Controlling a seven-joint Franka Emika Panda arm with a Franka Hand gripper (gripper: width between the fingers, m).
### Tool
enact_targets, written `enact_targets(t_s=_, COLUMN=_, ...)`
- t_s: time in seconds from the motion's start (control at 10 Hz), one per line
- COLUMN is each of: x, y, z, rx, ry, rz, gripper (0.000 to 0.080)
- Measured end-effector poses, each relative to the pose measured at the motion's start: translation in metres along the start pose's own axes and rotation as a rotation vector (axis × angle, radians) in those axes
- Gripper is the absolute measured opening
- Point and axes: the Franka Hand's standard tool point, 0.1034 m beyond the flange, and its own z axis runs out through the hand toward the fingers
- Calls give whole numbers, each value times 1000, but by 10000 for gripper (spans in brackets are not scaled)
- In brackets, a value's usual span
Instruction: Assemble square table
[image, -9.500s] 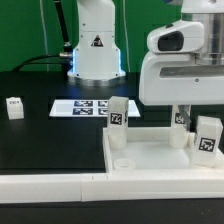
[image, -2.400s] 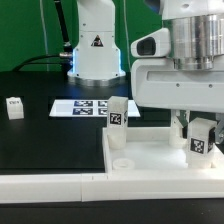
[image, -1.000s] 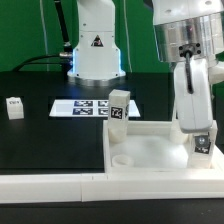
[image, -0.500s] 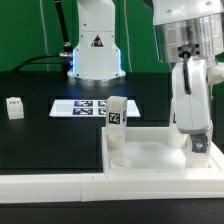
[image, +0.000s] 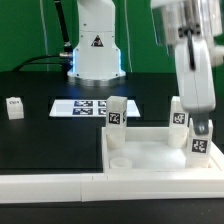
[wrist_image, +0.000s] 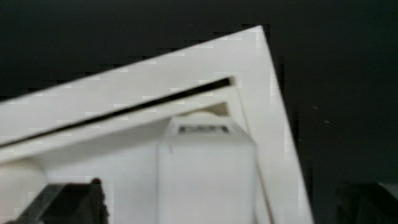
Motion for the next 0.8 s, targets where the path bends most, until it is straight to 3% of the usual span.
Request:
enact_targets(t_s=0.6, x=0, y=3, z=7, rx=-7, ry=5, rz=-4, gripper=649)
enact_targets(t_s=0.8, x=13, y=2, z=-4, rx=2, ry=4, rz=-133, gripper=649)
